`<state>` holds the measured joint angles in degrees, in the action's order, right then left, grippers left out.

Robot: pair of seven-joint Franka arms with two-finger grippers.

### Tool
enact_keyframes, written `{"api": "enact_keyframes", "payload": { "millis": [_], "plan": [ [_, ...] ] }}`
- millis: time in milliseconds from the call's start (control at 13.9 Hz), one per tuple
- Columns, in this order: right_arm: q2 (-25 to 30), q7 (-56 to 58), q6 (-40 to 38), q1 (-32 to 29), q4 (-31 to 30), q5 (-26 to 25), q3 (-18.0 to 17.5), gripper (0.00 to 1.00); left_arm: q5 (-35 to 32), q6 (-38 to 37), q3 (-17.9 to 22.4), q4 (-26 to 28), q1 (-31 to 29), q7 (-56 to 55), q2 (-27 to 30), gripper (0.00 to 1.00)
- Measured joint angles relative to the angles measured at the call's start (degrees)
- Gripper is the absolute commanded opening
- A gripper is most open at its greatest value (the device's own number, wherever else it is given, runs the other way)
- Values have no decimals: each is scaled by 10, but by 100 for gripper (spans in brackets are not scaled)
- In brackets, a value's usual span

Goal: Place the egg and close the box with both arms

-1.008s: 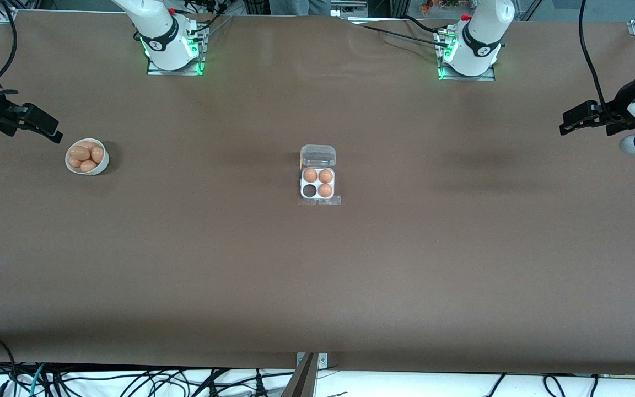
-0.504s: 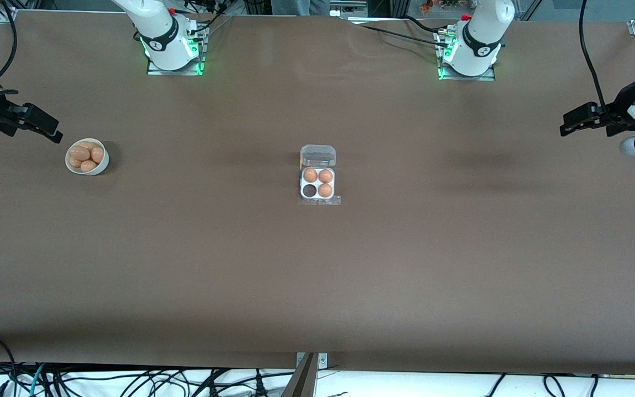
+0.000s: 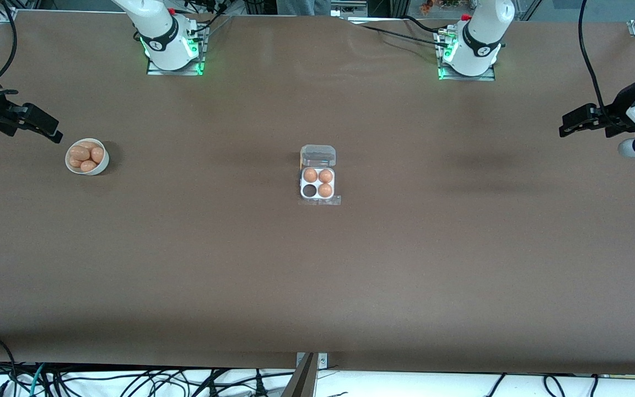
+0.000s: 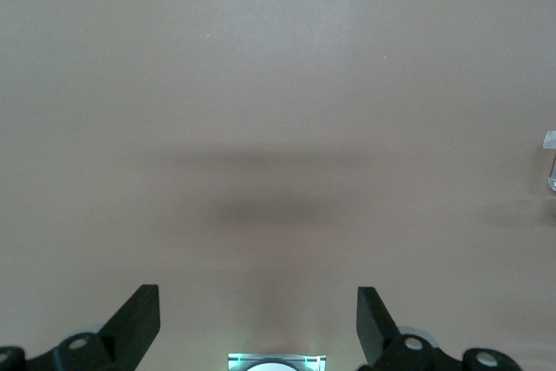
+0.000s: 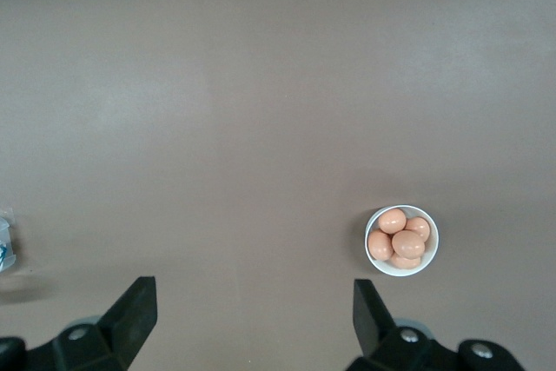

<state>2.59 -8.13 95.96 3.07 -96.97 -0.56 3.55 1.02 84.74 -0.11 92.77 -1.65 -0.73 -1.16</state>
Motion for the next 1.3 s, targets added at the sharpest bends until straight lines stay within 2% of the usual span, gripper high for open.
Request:
{"api": "enact_keyframes", "payload": {
  "millis": [936, 1296],
  "plan": [
    [0, 0, -2, 0, 0, 0, 0, 100, 0, 0, -7, -1, 1, 0, 0, 100],
    [0, 0, -2, 0, 0, 0, 0, 100, 0, 2, -6, -26, 1, 0, 0, 100]
  ]
}}
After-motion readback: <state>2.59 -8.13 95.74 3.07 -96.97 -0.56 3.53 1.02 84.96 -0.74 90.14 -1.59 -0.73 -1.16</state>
